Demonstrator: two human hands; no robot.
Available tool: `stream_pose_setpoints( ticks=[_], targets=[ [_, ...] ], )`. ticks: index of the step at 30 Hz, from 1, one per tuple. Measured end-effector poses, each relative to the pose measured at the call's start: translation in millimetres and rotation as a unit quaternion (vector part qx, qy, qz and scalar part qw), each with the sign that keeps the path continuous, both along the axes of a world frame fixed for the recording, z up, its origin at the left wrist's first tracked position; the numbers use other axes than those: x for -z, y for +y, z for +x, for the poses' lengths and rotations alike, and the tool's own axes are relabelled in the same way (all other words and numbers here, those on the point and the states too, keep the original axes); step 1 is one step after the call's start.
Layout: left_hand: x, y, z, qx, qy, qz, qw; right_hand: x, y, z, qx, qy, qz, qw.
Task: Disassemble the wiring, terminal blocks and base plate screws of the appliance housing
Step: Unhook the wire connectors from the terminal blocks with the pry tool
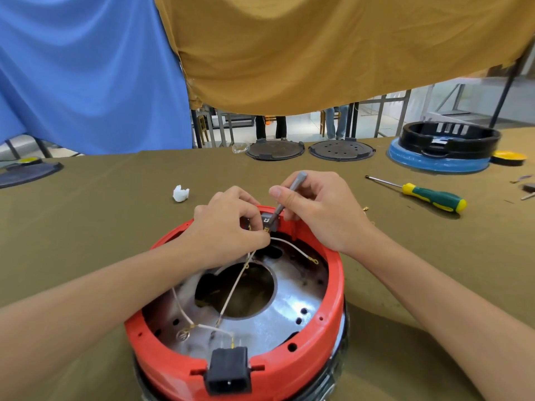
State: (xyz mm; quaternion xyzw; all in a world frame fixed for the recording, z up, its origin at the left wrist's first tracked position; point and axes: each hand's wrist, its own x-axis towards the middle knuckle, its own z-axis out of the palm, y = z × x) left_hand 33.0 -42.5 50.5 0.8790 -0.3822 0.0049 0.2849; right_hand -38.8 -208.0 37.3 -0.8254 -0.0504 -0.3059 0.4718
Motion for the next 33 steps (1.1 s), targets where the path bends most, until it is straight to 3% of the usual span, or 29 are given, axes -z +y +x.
stream_pose_setpoints(
  ticks=[6,12,18,23,26,33],
  targets=[
    [-3,1,0,0.012,0.011,0.015,1.0,2,-1,-1,-0.006,0.0,0.001,1.0],
    [-9,8,5,0.044,0.079,0.003,0.996,4,1,0,-0.005,-0.04,0.044,0.998],
    [-14,14,6,0.08,0.176,-0.14,0.971,2,4,-2,-0.028,-0.097,0.108,0.989],
    [-19,11,2,0.104,0.216,-0.225,0.944,-7,5,-6,-0.079,-0.079,0.22,0.969],
    [-17,10,1,0.107,0.203,-0.24,0.943,-10,3,-9,-0.105,-0.041,0.272,0.956],
    [-14,10,3,0.101,0.151,-0.231,0.956,-11,10,-17,-0.112,-0.013,0.254,0.961]
  ],
)
